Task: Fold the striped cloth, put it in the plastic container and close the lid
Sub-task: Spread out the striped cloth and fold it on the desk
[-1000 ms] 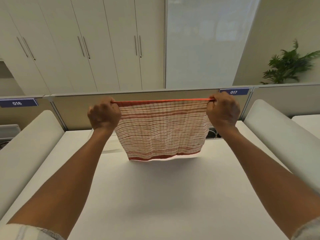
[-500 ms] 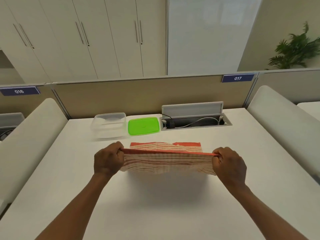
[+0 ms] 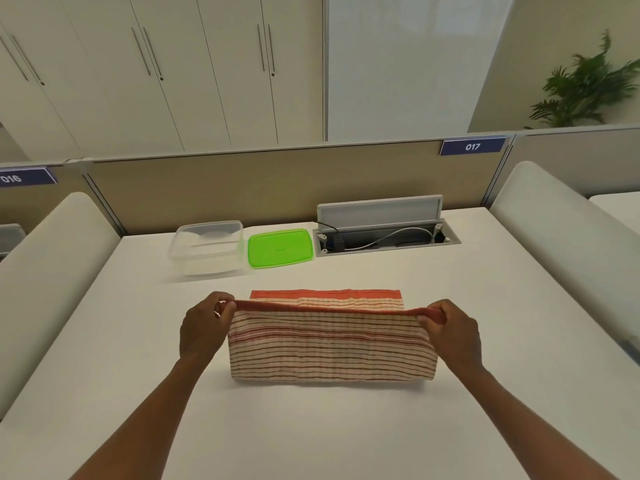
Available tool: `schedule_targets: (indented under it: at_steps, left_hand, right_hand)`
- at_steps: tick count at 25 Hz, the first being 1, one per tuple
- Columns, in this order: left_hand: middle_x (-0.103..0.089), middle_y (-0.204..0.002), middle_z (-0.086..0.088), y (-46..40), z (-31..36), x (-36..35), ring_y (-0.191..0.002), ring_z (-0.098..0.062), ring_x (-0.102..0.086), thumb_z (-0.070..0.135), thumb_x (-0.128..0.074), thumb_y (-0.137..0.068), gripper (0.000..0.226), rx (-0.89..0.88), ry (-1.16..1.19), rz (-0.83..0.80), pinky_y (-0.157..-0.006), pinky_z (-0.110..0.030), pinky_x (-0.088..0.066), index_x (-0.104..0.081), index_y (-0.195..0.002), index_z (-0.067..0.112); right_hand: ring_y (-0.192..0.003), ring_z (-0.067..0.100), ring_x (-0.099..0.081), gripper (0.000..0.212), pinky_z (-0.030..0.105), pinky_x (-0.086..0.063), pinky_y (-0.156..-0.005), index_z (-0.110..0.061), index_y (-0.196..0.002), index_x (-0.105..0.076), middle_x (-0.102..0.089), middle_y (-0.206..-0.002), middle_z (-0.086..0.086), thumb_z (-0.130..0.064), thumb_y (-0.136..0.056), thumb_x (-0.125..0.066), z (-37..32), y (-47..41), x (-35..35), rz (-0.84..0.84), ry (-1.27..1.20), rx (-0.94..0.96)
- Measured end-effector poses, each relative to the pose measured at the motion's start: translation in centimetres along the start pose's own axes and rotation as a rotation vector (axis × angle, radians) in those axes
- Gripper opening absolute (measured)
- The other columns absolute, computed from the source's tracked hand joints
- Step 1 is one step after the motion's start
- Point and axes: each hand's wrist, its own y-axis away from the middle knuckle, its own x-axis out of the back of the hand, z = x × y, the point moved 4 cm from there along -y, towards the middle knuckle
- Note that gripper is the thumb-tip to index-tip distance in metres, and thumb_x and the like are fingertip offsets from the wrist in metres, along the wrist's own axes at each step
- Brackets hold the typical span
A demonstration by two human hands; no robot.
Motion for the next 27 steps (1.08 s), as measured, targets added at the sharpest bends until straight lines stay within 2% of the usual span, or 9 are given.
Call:
schedule_targets:
  at_steps: [2,4,7,12,18,20,22,24,27]
  left_hand:
    - [-0.069,-0.076,0.006,-1.5,-0.9,-1.2,-0.079,-0.022,-0.067,0.025,-0.068,-0.085,0.005,0.064,0.047,-0.014,-0.07,-0.034,-0.051,-0.069,-0.088,0.029]
    - [-0.072,-0.082,-0.001,-3.2,-1.5,-2.8,-0.085,-0.025,-0.068,0.026,-0.069,-0.086,0.01,0.095,0.028,-0.014,-0.073,-0.033,-0.046,-0.072,-0.094,0.022]
    - [-0.074,-0.089,-0.004,-5.8,-2.7,-6.4,-0.089,-0.025,-0.066,0.024,-0.067,-0.087,0.013,0.135,0.002,-0.068,-0.073,-0.029,-0.041,-0.073,-0.096,0.019]
    - [-0.074,-0.099,-0.006,-8.7,-4.0,-10.2,-0.097,-0.025,-0.065,0.019,-0.061,-0.09,0.016,0.144,0.003,-0.129,-0.078,-0.026,-0.037,-0.072,-0.102,0.017]
    - [-0.073,-0.1,-0.006,-9.7,-5.4,-12.7,-0.098,-0.023,-0.065,0.019,-0.061,-0.09,0.017,0.158,0.001,-0.149,-0.08,-0.027,-0.038,-0.071,-0.104,0.017]
    - [-0.072,-0.101,-0.006,-9.8,-5.8,-13.3,-0.097,-0.023,-0.065,0.02,-0.061,-0.09,0.018,0.173,-0.004,-0.155,-0.08,-0.027,-0.039,-0.069,-0.106,0.017]
    - [-0.072,-0.103,-0.007,-9.9,-6.2,-13.7,-0.099,-0.023,-0.065,0.022,-0.061,-0.09,0.023,0.204,-0.008,-0.173,-0.082,-0.028,-0.039,-0.067,-0.111,0.015]
    - [-0.071,-0.107,-0.007,-9.9,-6.5,-14.0,-0.103,-0.025,-0.064,0.028,-0.063,-0.09,0.029,0.244,-0.023,-0.206,-0.086,-0.03,-0.041,-0.066,-0.114,0.013]
    - [-0.07,-0.111,-0.007,-10.1,-6.6,-13.9,-0.107,-0.027,-0.062,0.039,-0.064,-0.087,0.034,0.294,-0.101,-0.242,-0.092,-0.036,-0.044,-0.068,-0.11,0.013]
  right_hand:
    - [-0.072,0.018,-0.065,0.012,0.023,-0.041,-0.055,-0.024,-0.083,-0.062,-0.064,-0.072,-0.011,-0.027,-0.082,-0.073,0.7,-2.3,-1.5,-0.036,-0.004,-0.039]
    - [-0.079,0.024,-0.067,0.009,0.027,-0.046,-0.063,-0.019,-0.088,-0.065,-0.068,-0.078,-0.003,-0.026,-0.085,-0.07,1.4,-4.8,-3.2,-0.062,0.013,-0.075]
    - [-0.086,0.028,-0.068,0.022,0.035,-0.053,-0.076,-0.01,-0.102,-0.065,-0.072,-0.094,0.008,-0.029,-0.091,-0.064,3.0,-8.6,-6.8,-0.076,0.055,-0.157]
    - [-0.081,0.024,-0.061,0.028,0.032,-0.048,-0.071,-0.01,-0.105,-0.065,-0.071,-0.1,0.009,-0.033,-0.09,-0.066,4.4,-12.6,-9.8,-0.077,0.117,-0.274]
    - [-0.076,0.022,-0.061,0.015,0.03,-0.044,-0.066,-0.017,-0.092,-0.062,-0.07,-0.094,0.005,-0.032,-0.09,-0.065,4.9,-14.2,-11.9,-0.09,0.164,-0.277]
    - [-0.077,0.022,-0.061,0.015,0.03,-0.045,-0.067,-0.017,-0.095,-0.06,-0.07,-0.096,0.005,-0.031,-0.09,-0.064,5.2,-14.2,-12.5,-0.067,0.177,-0.286]
    - [-0.085,0.026,-0.063,0.026,0.032,-0.047,-0.071,-0.013,-0.108,-0.057,-0.068,-0.104,0.008,-0.029,-0.089,-0.064,5.4,-13.8,-12.8,-0.048,0.183,-0.306]
    - [-0.101,0.031,-0.063,0.037,0.037,-0.049,-0.081,-0.01,-0.118,-0.052,-0.065,-0.116,0.011,-0.029,-0.09,-0.064,5.3,-13.3,-13.0,-0.057,0.191,-0.305]
    - [-0.111,0.032,-0.055,0.036,0.044,-0.047,-0.091,-0.009,-0.12,-0.049,-0.058,-0.123,0.013,-0.026,-0.09,-0.061,3.5,-11.6,-13.6,-0.025,0.293,-0.186]
